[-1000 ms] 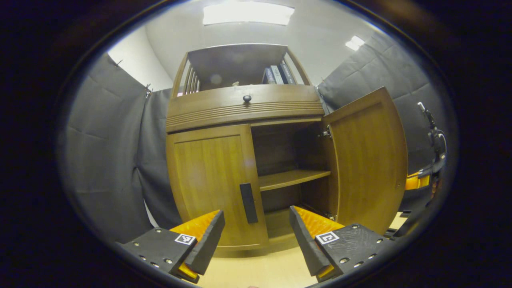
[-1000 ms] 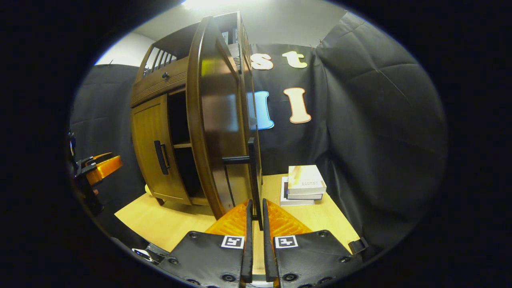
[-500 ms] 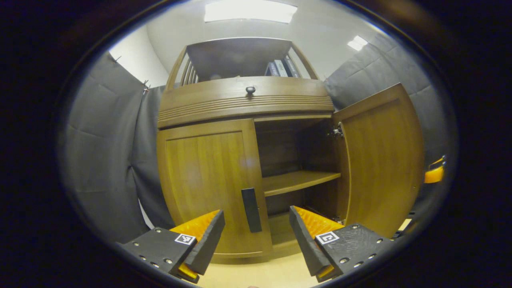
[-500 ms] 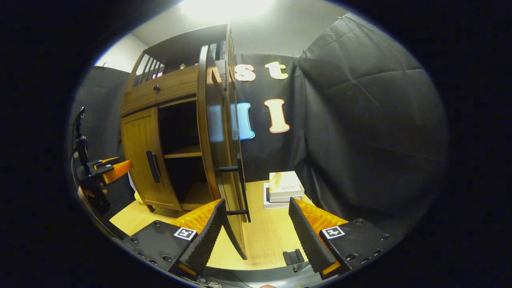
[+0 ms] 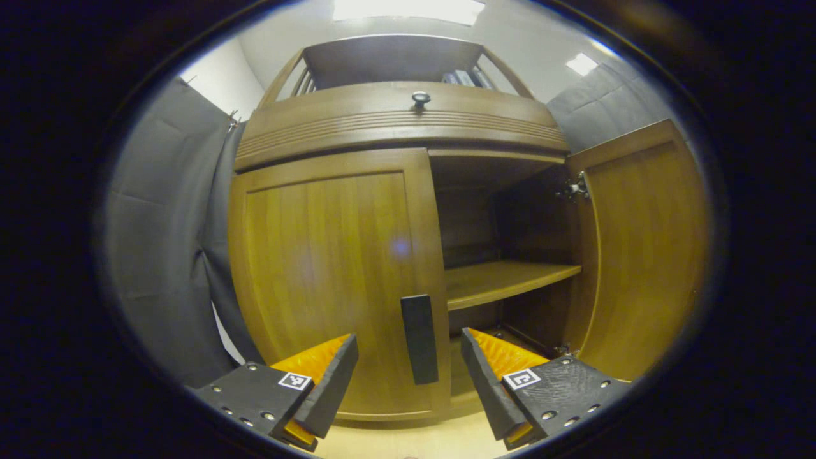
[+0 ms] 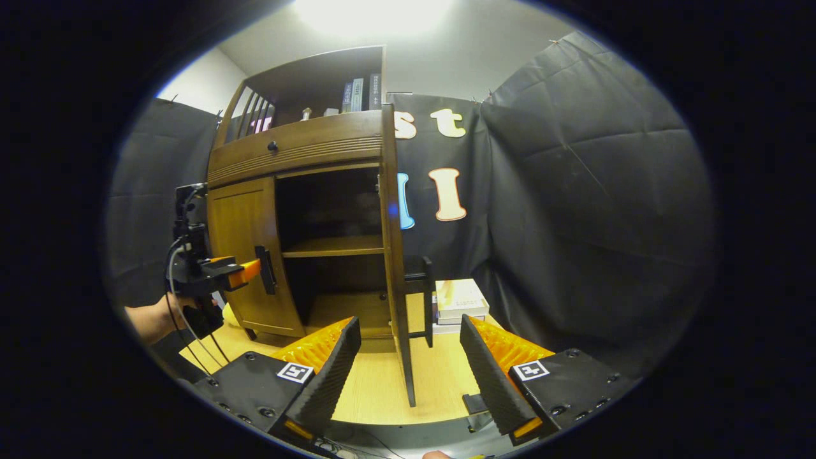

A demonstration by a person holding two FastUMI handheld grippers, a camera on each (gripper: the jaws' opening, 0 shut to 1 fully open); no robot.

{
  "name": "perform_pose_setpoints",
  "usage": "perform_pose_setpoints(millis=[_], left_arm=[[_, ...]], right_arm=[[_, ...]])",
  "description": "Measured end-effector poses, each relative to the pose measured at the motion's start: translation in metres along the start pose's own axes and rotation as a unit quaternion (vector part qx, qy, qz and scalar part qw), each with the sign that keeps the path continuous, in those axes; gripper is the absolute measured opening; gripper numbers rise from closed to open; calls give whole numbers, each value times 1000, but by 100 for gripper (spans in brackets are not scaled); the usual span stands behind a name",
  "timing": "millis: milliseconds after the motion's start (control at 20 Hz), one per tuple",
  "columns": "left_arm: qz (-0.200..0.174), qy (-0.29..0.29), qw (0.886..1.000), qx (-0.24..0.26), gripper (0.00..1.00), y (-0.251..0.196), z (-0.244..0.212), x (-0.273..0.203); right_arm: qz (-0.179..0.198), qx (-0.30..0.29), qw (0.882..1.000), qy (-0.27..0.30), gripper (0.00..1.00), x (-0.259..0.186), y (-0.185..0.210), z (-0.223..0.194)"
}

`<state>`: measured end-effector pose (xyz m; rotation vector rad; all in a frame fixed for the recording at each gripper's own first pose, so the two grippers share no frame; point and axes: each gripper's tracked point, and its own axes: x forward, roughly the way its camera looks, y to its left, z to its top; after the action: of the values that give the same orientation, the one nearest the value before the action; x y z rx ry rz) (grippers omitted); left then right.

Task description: Open the right door of the double-door shoe cabinet with the right hand, and open the left door with the left hand.

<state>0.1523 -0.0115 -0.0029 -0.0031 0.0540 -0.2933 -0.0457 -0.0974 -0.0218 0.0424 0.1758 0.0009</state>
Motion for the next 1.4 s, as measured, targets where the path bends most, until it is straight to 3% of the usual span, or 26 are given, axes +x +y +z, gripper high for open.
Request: perform_pose_setpoints(millis=[300, 350, 500, 600, 650, 700, 800, 900, 950, 1100, 1400], left_arm=[[3, 17, 1000, -1, 92, 3, -12, 18], [2, 22, 1000, -4, 93, 2, -14, 22], [6, 28, 1000, -13, 78, 3, -19, 26], [7, 37, 999, -19, 77, 2, -23, 31], [-7, 38, 999, -37, 77, -7, -22, 30], [-11, 39, 998, -45, 67, -13, -22, 34], [-20, 40, 998, -41, 46, -15, -25, 34], [-18, 41, 998, -41, 39, -16, -26, 40], [-18, 44, 998, -42, 35, -15, -25, 37], [-21, 49, 997, -53, 24, -15, -23, 30], [-10, 48, 997, -51, 24, -12, -11, 8]], right_arm=[[-2, 5, 1000, 9, 92, 5, 23, -7], [-3, 6, 1000, 10, 98, 6, 24, -7], [-4, 6, 1000, 12, 98, 10, 26, -9], [-2, 6, 1000, 13, 98, 12, 27, -10], [-1, 5, 1000, 14, 92, 12, 27, -10], [1, 4, 1000, 13, 98, 13, 27, -10], [5, 3, 1000, 12, 98, 16, 27, -10], [11, 2, 1000, 11, 92, 15, 27, -9], [13, 0, 1000, 7, 98, 13, 27, -7], [20, -9, 1000, 1, 98, 8, 24, -7], [55, -5, 998, -3, 98, 5, 24, -5]])
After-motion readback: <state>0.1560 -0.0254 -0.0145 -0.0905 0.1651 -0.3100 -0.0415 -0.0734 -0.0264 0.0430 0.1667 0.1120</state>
